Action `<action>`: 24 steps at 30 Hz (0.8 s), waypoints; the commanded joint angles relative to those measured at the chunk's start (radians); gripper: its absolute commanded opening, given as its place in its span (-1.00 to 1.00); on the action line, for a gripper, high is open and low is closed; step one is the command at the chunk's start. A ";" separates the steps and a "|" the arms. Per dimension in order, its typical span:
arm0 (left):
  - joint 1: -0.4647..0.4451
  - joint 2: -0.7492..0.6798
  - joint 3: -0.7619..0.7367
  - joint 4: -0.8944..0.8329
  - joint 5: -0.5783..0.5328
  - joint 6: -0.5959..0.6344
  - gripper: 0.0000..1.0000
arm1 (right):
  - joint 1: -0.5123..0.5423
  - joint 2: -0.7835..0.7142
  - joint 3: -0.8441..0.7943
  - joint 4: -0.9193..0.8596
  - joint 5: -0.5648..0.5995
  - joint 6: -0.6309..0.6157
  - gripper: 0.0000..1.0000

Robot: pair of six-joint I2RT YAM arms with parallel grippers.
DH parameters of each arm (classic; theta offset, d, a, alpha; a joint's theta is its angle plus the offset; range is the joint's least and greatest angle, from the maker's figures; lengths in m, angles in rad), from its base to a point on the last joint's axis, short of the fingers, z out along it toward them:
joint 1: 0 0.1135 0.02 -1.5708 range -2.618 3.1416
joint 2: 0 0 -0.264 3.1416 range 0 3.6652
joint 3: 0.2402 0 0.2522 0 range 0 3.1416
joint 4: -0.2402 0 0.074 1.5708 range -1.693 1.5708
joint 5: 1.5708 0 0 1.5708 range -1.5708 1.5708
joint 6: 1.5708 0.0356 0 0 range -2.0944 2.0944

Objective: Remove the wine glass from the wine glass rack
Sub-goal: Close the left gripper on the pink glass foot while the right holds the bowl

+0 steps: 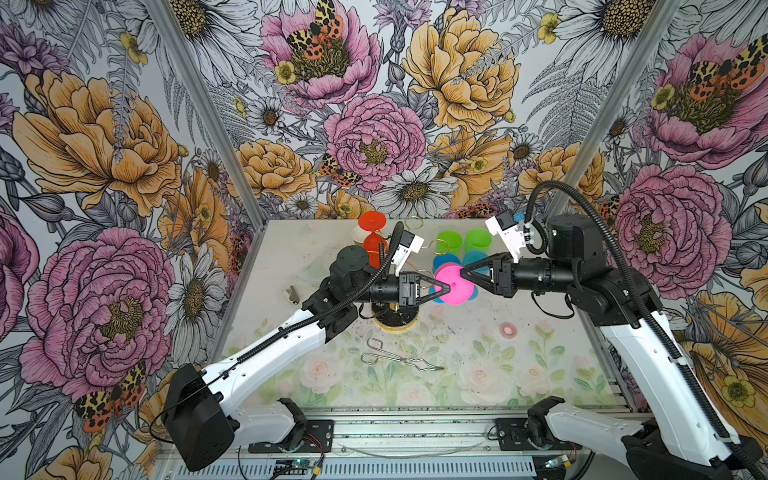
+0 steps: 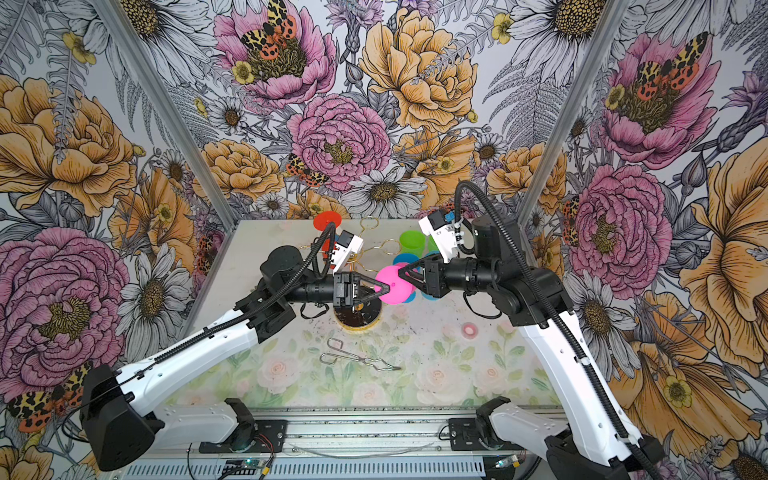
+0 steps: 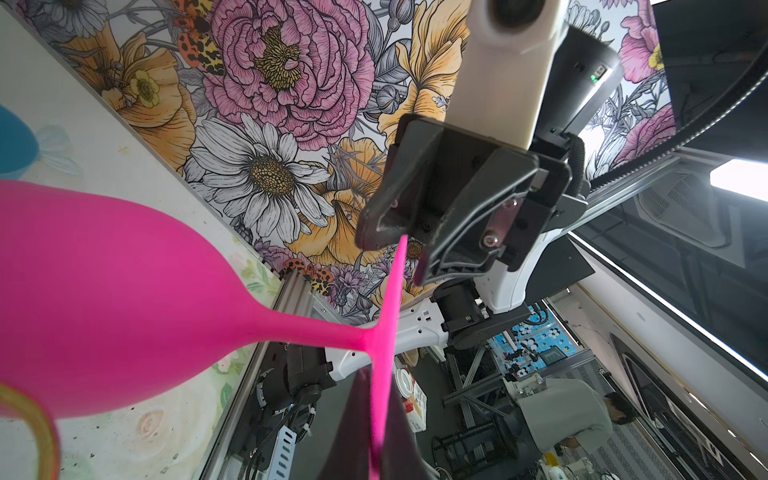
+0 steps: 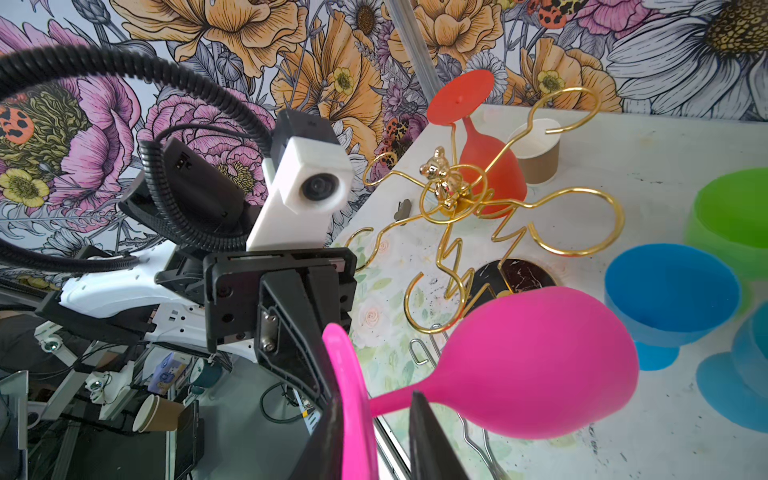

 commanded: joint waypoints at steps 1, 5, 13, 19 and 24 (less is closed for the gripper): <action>-0.003 0.011 0.016 0.046 0.021 -0.007 -0.91 | -0.017 -0.024 -0.003 0.011 0.009 -0.006 -0.26; -0.003 0.022 0.014 0.081 0.033 -0.030 -0.93 | -0.049 -0.033 0.017 0.010 -0.012 -0.002 -0.11; -0.019 0.038 0.025 0.081 0.057 0.017 -1.00 | -0.200 -0.045 0.020 0.008 0.036 0.089 0.23; -0.043 0.014 -0.001 0.064 0.054 0.156 -1.00 | -0.350 0.019 -0.018 0.008 -0.046 0.164 0.41; -0.086 -0.050 -0.004 -0.169 -0.061 0.468 -1.00 | -0.381 0.081 -0.024 0.007 -0.059 0.183 0.42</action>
